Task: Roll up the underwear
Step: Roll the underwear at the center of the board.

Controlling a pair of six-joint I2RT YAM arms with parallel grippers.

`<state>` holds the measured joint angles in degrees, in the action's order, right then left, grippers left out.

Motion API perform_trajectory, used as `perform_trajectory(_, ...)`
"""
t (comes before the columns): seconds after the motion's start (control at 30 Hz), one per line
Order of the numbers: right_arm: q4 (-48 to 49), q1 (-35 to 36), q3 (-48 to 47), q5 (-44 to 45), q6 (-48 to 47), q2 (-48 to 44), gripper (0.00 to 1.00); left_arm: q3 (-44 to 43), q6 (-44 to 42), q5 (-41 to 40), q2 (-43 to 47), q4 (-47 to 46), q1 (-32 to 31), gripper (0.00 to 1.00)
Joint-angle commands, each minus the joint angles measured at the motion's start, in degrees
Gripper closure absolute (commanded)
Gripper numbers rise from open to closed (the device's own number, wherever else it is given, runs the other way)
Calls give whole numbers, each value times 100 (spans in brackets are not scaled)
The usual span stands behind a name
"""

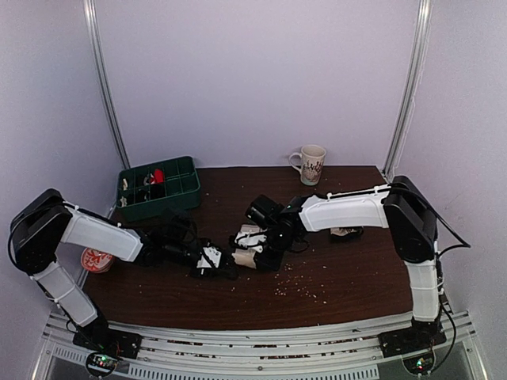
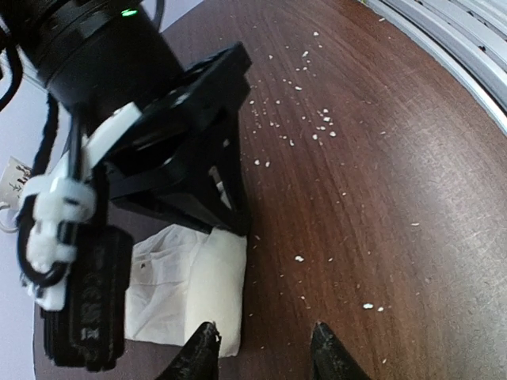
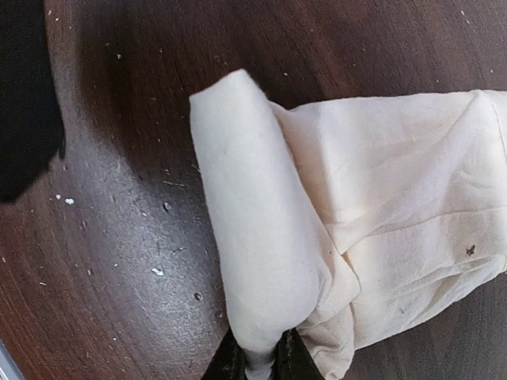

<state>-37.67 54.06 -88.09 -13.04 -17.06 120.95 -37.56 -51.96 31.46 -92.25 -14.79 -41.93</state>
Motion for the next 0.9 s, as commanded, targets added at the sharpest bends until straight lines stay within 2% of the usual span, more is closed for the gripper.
perform_trajectory(0.0, -913, 73, 235, -615, 129, 647, 87, 177, -159, -435, 69, -562, -178, 57)
perform_trajectory(0.2, -931, 75, 207, -720, 133, 714, 87, 294, -275, -770, 39, -729, -383, 56)
perform_trajectory(0.4, -946, 77, 182, -779, 89, 783, 87, 272, -308, -1496, -214, -937, -695, 55)
perform_trajectory(0.87, -935, 76, 204, -788, 72, 798, 87, 77, -115, -2232, -676, -1180, -781, 53)
